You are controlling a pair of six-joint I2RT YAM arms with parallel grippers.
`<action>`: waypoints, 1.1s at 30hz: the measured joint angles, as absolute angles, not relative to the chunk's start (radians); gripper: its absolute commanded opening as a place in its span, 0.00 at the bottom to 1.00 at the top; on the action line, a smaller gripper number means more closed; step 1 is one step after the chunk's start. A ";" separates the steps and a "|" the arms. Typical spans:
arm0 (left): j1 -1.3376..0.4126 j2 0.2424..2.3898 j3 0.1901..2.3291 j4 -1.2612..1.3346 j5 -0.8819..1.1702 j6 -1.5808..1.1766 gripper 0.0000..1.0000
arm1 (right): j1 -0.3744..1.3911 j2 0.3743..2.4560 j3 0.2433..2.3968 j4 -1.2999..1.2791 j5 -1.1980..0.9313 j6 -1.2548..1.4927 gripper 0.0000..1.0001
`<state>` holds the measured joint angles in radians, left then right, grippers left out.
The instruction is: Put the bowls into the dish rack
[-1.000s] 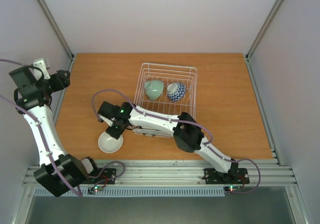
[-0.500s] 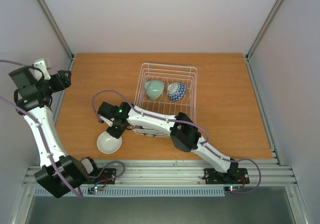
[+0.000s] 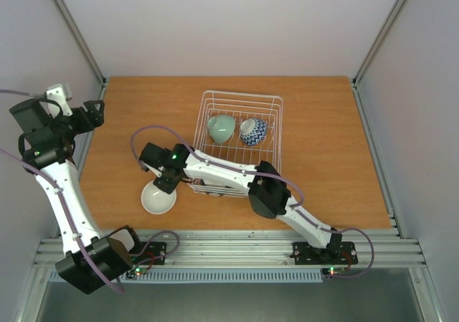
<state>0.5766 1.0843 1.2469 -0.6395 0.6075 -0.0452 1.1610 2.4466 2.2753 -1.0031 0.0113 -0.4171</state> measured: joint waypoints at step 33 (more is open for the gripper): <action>0.284 1.174 1.166 -0.667 0.926 -0.046 0.96 | 0.836 1.892 1.833 -0.644 -0.385 -0.225 0.01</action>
